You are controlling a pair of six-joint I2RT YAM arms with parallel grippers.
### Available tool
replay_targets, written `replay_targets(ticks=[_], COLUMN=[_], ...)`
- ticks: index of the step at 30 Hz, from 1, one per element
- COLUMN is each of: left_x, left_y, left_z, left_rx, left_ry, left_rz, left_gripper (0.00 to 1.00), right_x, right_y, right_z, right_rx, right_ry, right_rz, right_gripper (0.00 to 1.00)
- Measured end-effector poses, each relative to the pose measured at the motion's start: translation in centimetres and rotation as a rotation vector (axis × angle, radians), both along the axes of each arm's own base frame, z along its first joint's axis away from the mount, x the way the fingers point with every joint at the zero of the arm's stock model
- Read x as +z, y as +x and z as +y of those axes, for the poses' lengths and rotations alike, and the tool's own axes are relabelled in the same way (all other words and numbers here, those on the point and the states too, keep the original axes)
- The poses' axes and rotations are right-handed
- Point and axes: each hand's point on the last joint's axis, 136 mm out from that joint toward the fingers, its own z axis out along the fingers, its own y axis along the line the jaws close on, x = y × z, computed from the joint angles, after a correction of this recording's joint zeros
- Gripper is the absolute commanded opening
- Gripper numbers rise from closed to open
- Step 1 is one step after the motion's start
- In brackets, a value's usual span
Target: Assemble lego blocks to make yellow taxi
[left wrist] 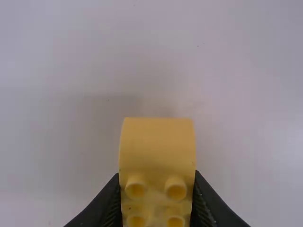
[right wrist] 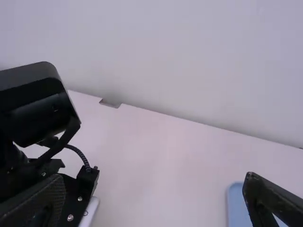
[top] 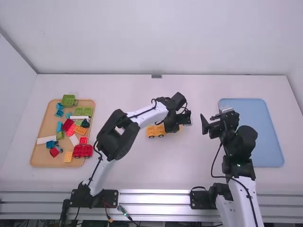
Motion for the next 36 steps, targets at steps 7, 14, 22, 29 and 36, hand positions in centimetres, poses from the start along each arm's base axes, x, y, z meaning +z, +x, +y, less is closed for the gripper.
replay_targets(ticks=[7,14,22,29,36], left_x=[-0.1,-0.1,-0.2,-0.2,1.4], left_y=[0.4,0.4,0.0,0.1,0.0], left_z=[-0.2,-0.2,0.2,0.0,1.6], left_rx=[0.001,0.001,0.001,0.004,0.009], left_ry=[-0.005,-0.003,0.011,0.005,0.051], left_rz=[-0.016,-0.017,-0.001,-0.006,0.043], left_gripper=[0.26,0.29,0.69,0.99,0.99], right_x=[-0.6,-1.0,-1.1,-0.7,-0.7], right_y=[1.1,1.7,1.6,1.5,1.5], right_z=[0.0,0.2,0.3,0.3,0.3], right_rx=[0.008,0.027,0.030,0.030,0.034], right_ry=[0.004,0.007,0.008,0.007,-0.021], right_rz=[0.007,0.008,0.014,0.000,-0.009], right_gripper=[0.99,0.99,0.99,0.99,0.99])
